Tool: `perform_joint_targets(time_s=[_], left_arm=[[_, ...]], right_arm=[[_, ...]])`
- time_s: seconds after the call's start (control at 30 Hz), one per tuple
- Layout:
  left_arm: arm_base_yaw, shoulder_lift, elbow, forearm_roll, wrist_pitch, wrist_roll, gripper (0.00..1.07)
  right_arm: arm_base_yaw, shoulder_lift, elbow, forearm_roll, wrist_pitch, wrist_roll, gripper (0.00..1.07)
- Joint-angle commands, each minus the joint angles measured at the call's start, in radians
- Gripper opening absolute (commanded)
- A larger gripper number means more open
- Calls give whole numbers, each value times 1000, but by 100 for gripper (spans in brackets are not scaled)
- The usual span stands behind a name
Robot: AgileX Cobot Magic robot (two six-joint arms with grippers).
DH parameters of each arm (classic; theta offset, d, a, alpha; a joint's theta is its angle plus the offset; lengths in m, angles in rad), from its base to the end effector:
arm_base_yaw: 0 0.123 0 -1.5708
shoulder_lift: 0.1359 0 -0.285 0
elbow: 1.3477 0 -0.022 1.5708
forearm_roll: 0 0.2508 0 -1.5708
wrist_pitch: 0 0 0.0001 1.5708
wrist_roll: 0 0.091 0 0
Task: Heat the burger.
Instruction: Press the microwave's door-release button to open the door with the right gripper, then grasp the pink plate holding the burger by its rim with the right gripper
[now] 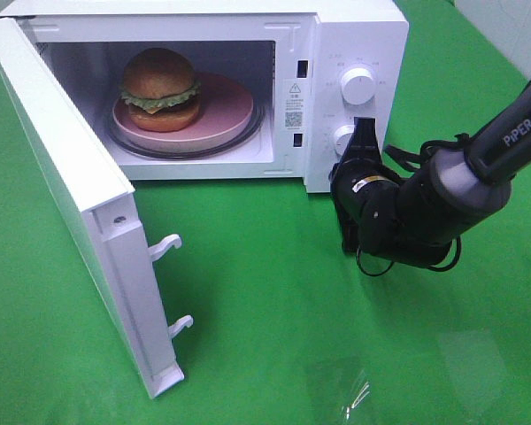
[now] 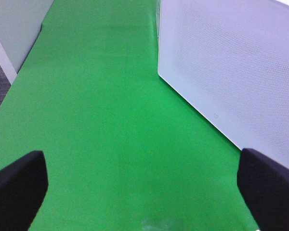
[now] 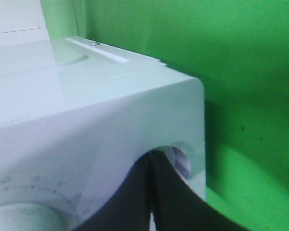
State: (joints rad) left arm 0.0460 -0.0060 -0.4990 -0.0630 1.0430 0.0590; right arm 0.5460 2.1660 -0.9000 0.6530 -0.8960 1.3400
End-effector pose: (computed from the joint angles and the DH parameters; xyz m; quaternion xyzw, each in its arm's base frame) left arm -0.0048 -0.0052 0.2786 0.0065 0.8468 -0.0036 0.5318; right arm 0.3474 0.1606 0.0807 0.5793 0.5784 0.4133 0.3987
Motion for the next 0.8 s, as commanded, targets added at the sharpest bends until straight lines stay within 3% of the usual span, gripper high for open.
perform_joint_targets(time_s=[0.03,0.53,0.8], left_arm=[[0,-18,2,-7,-8,2,100],[0,-18,2,-7,-8,2,100],[0,-18,2,-7,-8,2,100]], right_arm=[[-20,-72,18,-66,-116,1,0],[-20,-192,185,-207,135,-17,0],[-20,-279,264,-300,146,-18,0]])
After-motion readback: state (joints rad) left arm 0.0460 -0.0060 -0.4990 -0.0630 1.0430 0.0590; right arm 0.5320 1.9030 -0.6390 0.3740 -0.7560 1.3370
